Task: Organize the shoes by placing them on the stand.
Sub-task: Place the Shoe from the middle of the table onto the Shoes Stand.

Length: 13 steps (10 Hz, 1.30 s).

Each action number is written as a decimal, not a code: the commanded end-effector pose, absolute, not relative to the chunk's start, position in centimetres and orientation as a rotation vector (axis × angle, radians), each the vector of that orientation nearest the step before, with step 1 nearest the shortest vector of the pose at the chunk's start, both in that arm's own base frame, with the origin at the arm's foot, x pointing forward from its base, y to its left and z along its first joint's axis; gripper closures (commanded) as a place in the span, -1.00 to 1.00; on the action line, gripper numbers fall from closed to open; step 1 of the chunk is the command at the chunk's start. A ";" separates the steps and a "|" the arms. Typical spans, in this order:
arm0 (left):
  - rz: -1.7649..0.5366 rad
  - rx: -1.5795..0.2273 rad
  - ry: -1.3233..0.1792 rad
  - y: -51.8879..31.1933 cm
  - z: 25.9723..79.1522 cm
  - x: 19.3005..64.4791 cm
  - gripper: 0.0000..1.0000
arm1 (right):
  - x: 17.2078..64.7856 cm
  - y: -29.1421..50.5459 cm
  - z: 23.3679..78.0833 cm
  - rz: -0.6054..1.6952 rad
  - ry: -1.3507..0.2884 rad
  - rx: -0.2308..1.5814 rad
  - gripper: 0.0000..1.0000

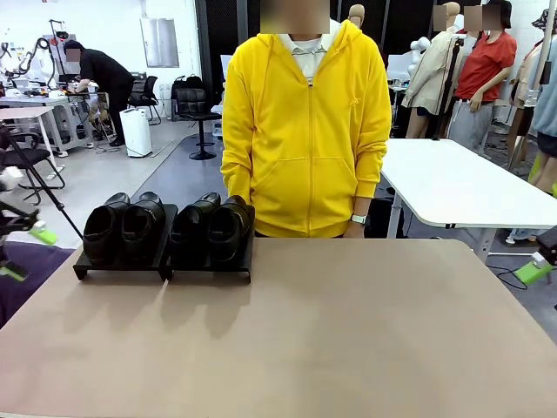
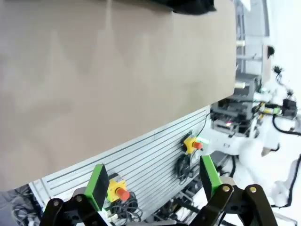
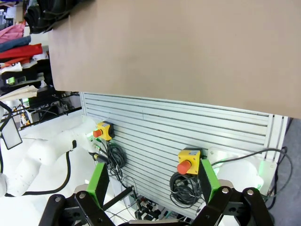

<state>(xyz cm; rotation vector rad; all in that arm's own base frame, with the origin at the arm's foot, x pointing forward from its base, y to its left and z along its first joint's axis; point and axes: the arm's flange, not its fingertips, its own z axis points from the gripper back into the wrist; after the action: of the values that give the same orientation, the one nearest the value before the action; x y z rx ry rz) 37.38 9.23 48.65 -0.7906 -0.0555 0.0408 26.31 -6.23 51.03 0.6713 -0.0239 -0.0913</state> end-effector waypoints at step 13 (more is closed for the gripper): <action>-0.053 -0.716 -0.023 5.9 50.6 39.3 -1.00 | 26.5 -6.3 51.3 -0.068 -0.036 0.700 -1.00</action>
<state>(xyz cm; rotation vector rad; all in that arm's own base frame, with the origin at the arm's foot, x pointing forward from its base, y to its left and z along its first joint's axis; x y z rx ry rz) 39.35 5.69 50.53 -0.7186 -0.0319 -0.0446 26.31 -6.24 51.03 0.6713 -0.0240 -0.0912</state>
